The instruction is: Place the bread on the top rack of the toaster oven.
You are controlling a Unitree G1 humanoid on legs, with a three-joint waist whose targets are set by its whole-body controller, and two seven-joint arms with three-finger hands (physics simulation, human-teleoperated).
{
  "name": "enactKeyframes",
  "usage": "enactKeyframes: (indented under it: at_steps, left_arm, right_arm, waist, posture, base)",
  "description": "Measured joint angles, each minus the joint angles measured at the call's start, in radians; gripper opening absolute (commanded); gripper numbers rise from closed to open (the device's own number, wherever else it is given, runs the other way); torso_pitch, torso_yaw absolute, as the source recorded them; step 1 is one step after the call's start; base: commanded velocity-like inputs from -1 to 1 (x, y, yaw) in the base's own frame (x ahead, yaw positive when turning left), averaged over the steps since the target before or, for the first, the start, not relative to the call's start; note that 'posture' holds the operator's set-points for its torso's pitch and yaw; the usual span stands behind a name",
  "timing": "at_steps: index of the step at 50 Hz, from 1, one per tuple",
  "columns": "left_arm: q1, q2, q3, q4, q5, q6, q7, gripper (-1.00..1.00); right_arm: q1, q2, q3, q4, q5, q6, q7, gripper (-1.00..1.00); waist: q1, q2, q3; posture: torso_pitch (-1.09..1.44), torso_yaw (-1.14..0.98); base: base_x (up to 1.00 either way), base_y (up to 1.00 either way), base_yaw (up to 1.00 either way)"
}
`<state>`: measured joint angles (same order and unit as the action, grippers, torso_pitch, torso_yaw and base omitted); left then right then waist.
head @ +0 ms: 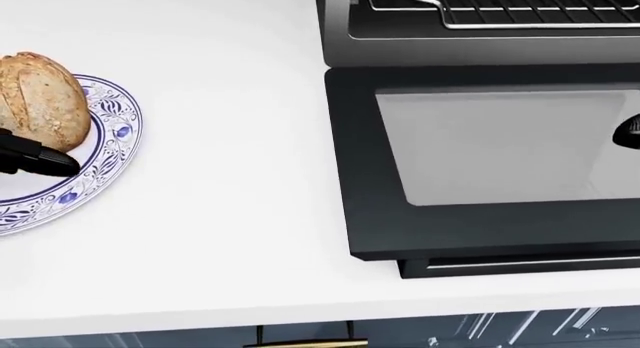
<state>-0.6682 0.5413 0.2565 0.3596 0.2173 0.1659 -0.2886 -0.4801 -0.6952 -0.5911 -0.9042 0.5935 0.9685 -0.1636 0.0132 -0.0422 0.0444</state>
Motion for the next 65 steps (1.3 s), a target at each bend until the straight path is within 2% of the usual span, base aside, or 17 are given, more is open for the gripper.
enactKeyframes:
  at_steps: [13, 14, 16, 20, 23, 29, 30, 40, 46, 49, 63, 64, 65]
  left_arm:
    - [-0.001, -0.005, -0.008, 0.035, 0.015, -0.017, 0.000, 0.99]
    - [-0.002, -0.004, -0.008, 0.036, 0.016, -0.018, 0.000, 0.87]
    - [-0.002, -0.002, -0.006, 0.033, 0.016, -0.018, -0.001, 0.87]
    - [0.000, 0.002, -0.002, 0.022, 0.016, -0.014, -0.003, 0.74]
    - [0.000, 0.004, -0.001, 0.022, 0.017, -0.013, -0.004, 0.58]
    - [-0.003, 0.002, -0.003, 0.032, 0.021, -0.012, -0.001, 0.43]
    - [-0.003, 0.002, -0.005, 0.034, 0.022, -0.013, -0.001, 0.27]
    - [0.008, 0.003, 0.001, 0.023, 0.032, -0.033, 0.004, 0.18]
    - [0.006, 0.005, 0.002, 0.018, 0.034, -0.028, -0.002, 0.07]
    - [0.003, 0.008, 0.002, 0.020, 0.033, -0.025, -0.004, -0.07]
    - [-0.048, 0.026, -0.001, -0.098, 0.036, 0.069, -0.045, -0.22]
    - [-0.056, 0.028, 0.000, -0.108, 0.036, 0.076, -0.048, -0.39]
    - [-0.065, 0.028, 0.000, -0.116, 0.036, 0.084, -0.050, -0.41]
  right_arm:
    - [0.006, 0.003, 0.000, -0.002, 0.001, -0.004, -0.003, 1.00]
    - [0.005, 0.003, 0.001, -0.002, 0.000, -0.004, -0.003, 1.00]
    - [0.002, 0.001, 0.002, 0.001, 0.000, -0.003, -0.002, 1.00]
    - [0.000, 0.000, -0.001, 0.003, 0.001, -0.004, -0.001, 1.00]
    - [0.001, -0.002, -0.005, 0.002, 0.004, -0.004, 0.000, 1.00]
    - [-0.006, -0.011, -0.005, 0.005, 0.013, 0.000, -0.004, 1.00]
    - [-0.008, -0.012, -0.003, 0.005, 0.014, 0.001, -0.006, 1.00]
    - [-0.015, -0.025, -0.002, 0.003, 0.034, 0.002, -0.020, 1.00]
    - [-0.003, -0.024, -0.011, -0.006, 0.043, 0.004, -0.023, 1.00]
    - [-0.003, -0.027, -0.014, -0.007, 0.049, 0.004, -0.026, 1.00]
    - [0.015, -0.023, -0.021, -0.013, 0.051, -0.001, -0.026, 1.00]
    - [0.020, -0.023, -0.026, -0.015, 0.051, -0.002, -0.024, 1.00]
    - [0.025, -0.022, -0.033, -0.017, 0.052, -0.002, -0.022, 1.00]
  waist:
    - [-0.001, -0.001, -0.001]
    - [-0.001, -0.001, -0.001]
    - [-0.002, 0.000, 0.000]
    - [-0.001, 0.001, -0.001]
    - [-0.001, 0.001, -0.001]
    - [-0.001, 0.003, 0.000]
    - [-0.002, 0.003, 0.000]
    - [-0.002, 0.002, -0.003]
    - [-0.002, 0.003, -0.001]
    - [-0.002, 0.003, 0.000]
    - [-0.001, -0.004, 0.006]
    - [-0.001, -0.004, 0.006]
    - [0.000, -0.004, 0.005]
  posture:
    - [0.00, 0.00]
    - [0.00, 0.00]
    - [0.00, 0.00]
    - [0.00, 0.00]
    - [0.00, 0.00]
    - [0.00, 0.00]
    - [0.00, 0.00]
    - [0.00, 0.00]
    - [0.00, 0.00]
    - [0.00, 0.00]
    - [0.00, 0.00]
    - [0.00, 0.00]
    - [0.00, 0.00]
  base:
    - [0.00, 0.00, 0.00]
    - [0.00, 0.00, 0.00]
    - [0.00, 0.00, 0.00]
    - [0.00, 0.00, 0.00]
    - [0.00, 0.00, 0.00]
    - [0.00, 0.00, 0.00]
    - [0.00, 0.00, 0.00]
    - [0.00, 0.00, 0.00]
    - [0.00, 0.00, 0.00]
    - [0.00, 0.00, 0.00]
    - [0.00, 0.00, 0.00]
    - [0.00, 0.00, 0.00]
    - [0.00, 0.00, 0.00]
